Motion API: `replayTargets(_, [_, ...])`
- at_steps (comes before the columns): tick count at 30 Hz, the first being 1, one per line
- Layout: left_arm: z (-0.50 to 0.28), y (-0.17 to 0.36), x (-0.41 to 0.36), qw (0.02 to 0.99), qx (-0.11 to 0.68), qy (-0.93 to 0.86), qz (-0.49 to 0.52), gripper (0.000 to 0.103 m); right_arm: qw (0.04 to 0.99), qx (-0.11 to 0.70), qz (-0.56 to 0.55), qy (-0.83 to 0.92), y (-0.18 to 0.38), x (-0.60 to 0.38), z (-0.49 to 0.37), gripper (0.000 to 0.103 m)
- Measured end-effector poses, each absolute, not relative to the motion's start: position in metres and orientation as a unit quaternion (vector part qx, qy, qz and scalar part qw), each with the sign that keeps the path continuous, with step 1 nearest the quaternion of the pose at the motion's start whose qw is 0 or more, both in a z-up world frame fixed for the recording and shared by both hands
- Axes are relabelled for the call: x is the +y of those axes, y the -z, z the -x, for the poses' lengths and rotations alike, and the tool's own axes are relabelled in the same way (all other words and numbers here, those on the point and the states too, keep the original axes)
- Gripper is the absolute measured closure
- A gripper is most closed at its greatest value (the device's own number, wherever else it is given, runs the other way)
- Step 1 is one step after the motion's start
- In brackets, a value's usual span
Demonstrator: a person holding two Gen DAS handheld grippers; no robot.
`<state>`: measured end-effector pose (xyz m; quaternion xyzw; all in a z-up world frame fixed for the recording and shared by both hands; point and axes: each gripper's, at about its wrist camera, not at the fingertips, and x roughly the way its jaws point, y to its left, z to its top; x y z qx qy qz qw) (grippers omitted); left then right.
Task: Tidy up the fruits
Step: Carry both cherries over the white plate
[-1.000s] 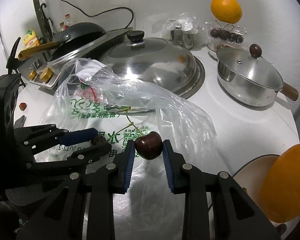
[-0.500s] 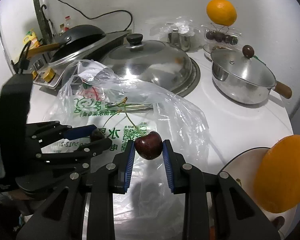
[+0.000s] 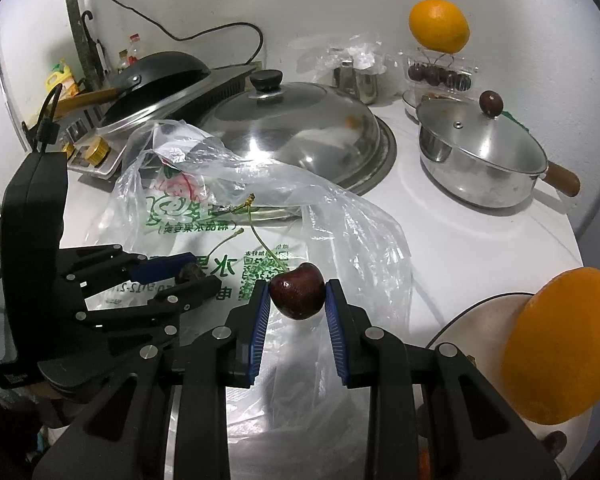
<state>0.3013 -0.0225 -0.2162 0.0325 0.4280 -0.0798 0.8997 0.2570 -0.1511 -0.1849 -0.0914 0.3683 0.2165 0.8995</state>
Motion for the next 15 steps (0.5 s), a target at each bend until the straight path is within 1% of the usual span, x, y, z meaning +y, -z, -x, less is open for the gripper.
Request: replayTargets(15, [-0.274, 0.181, -0.028, 0.913, 0.399, 0.086, -0.025, 0.074, 0.908, 0.351, 0.09, -0.21, 0.168, -0.162, -0.231, 0.073])
